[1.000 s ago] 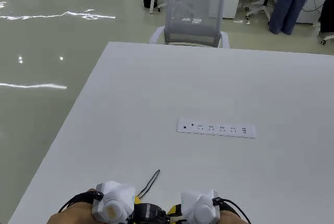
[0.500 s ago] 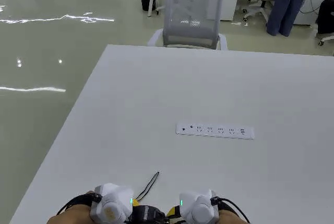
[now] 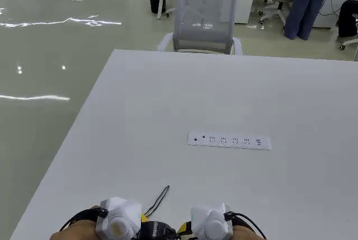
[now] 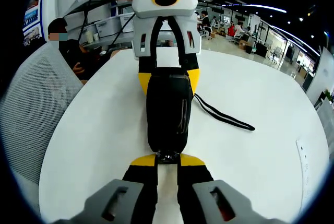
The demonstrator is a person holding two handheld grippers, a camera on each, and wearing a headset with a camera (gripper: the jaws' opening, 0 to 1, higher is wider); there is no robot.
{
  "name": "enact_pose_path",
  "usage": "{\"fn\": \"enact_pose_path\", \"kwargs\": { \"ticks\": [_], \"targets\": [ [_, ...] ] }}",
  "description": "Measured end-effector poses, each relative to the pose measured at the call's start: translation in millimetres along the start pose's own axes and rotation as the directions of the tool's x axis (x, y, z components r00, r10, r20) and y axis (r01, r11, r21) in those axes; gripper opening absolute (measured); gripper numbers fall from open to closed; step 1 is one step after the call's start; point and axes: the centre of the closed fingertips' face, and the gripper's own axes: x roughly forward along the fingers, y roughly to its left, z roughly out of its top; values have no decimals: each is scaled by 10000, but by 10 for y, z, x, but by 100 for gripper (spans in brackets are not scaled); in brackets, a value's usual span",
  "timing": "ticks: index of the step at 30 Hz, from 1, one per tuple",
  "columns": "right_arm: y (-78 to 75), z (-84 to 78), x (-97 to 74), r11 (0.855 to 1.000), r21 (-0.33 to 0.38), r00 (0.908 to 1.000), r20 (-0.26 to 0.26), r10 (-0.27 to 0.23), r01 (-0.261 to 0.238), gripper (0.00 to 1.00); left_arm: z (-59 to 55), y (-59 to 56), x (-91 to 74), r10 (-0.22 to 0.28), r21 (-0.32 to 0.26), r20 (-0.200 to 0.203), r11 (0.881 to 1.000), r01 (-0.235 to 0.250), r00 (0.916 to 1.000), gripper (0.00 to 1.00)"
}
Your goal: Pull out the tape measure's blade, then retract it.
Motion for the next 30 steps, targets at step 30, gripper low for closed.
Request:
{"fn": "enact_pose_path", "kwargs": {
  "ticks": [30],
  "targets": [
    [14, -65, -76, 9999, 139, 9999, -122, 48, -47, 11, -3, 0, 5, 17, -97, -2, 10000, -17, 10000, 27]
  ]
}}
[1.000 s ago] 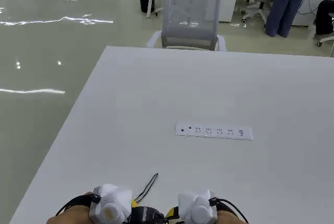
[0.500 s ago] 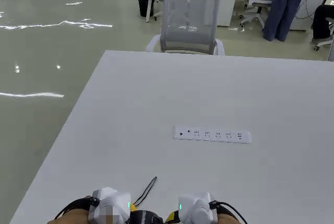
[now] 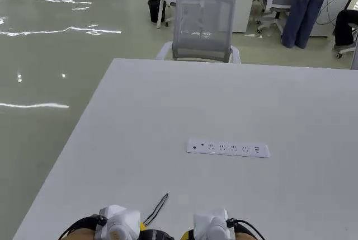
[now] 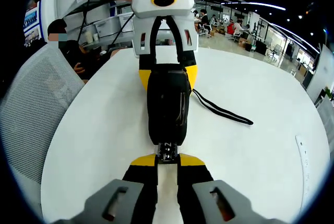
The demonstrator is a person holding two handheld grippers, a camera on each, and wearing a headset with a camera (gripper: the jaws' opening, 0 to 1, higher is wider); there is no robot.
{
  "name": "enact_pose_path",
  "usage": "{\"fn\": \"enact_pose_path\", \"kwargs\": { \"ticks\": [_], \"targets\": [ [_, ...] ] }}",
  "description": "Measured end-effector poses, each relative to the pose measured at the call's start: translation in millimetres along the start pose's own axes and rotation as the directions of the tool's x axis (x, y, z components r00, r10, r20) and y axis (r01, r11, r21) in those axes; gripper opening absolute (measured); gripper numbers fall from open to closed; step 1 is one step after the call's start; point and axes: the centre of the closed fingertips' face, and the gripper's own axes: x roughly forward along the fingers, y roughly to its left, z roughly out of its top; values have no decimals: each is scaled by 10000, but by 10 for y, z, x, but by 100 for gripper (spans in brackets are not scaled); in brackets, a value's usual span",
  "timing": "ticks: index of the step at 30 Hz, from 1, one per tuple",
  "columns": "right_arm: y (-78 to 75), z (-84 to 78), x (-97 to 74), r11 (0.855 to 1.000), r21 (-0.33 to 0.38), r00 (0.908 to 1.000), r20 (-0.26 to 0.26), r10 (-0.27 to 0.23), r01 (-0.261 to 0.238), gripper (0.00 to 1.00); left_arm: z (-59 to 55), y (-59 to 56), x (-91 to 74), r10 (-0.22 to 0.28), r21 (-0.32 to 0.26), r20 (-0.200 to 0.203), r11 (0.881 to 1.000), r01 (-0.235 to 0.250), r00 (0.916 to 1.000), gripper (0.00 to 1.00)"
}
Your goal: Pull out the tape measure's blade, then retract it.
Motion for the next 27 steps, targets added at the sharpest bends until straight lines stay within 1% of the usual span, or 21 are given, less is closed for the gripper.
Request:
{"fn": "enact_pose_path", "kwargs": {
  "ticks": [27],
  "targets": [
    [1, -67, -103, 10000, 66, 10000, -69, 11, -10, 11, 0, 0, -5, -18, -13, 2, 10000, 18, 10000, 27]
  ]
}}
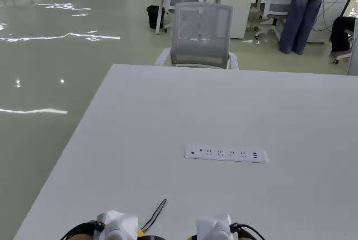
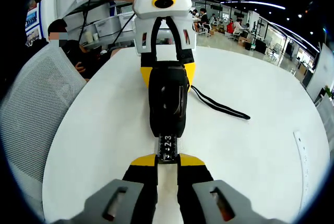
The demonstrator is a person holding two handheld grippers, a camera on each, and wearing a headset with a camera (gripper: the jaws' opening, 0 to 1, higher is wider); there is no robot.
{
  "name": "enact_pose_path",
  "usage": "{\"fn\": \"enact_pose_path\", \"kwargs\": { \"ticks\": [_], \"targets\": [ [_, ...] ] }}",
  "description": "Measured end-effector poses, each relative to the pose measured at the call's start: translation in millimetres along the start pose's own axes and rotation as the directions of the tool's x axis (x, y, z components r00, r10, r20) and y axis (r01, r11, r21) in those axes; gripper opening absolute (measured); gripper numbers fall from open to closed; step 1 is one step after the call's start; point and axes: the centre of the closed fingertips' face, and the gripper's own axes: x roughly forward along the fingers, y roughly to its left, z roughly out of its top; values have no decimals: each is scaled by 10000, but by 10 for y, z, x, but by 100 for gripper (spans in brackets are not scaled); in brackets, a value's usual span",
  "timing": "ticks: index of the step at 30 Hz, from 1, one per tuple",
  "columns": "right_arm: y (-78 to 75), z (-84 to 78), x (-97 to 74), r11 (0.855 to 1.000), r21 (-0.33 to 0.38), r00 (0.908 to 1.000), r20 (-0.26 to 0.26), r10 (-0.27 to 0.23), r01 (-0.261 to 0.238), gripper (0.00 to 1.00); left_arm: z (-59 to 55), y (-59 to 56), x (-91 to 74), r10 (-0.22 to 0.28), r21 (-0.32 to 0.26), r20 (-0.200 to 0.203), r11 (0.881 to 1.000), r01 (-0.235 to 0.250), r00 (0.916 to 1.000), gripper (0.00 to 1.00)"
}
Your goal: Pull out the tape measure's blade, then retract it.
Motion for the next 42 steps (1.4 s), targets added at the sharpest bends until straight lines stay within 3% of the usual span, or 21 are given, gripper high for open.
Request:
{"fn": "enact_pose_path", "kwargs": {
  "ticks": [42],
  "targets": [
    [13, -161, -171, 9997, 231, 9999, -152, -33, 36, 12, 4, -9, -3, -42, 21, 23, 10000, 42, 10000, 27]
  ]
}}
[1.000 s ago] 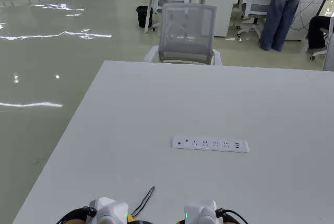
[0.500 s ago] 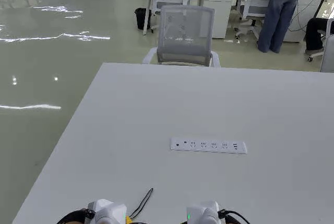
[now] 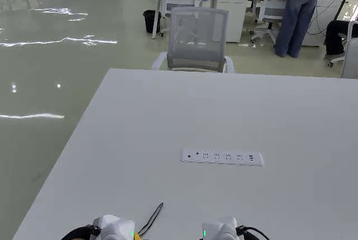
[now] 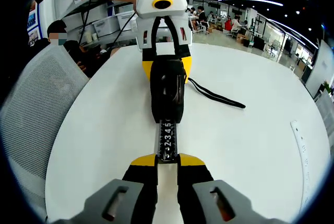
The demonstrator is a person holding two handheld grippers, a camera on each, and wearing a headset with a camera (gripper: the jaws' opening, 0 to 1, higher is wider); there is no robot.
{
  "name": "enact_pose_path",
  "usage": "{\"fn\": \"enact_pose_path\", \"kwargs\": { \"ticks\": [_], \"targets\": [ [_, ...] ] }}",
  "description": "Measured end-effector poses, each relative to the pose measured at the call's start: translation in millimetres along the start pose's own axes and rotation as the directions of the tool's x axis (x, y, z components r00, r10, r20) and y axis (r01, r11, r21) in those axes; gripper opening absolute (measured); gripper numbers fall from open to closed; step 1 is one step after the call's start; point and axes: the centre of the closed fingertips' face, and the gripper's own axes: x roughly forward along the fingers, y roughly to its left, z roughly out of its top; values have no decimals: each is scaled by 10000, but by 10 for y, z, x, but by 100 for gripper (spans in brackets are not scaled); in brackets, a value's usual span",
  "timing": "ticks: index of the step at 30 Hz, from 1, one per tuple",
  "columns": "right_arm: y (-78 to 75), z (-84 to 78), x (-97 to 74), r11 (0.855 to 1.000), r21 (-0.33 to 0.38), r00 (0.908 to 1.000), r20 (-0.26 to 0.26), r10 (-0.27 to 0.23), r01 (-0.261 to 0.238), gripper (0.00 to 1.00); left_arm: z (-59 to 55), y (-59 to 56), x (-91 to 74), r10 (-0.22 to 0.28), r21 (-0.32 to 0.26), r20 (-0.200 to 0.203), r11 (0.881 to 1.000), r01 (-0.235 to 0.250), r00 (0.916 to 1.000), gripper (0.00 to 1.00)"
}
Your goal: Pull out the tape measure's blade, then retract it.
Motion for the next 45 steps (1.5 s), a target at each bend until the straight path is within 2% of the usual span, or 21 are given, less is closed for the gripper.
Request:
{"fn": "enact_pose_path", "kwargs": {
  "ticks": [45],
  "targets": [
    [17, -296, -216, 10000, -12, 9995, -319, -15, 15, 12, 28, -6, 19, -36, 17, -10, 10000, 36, 10000, 27]
  ]
}}
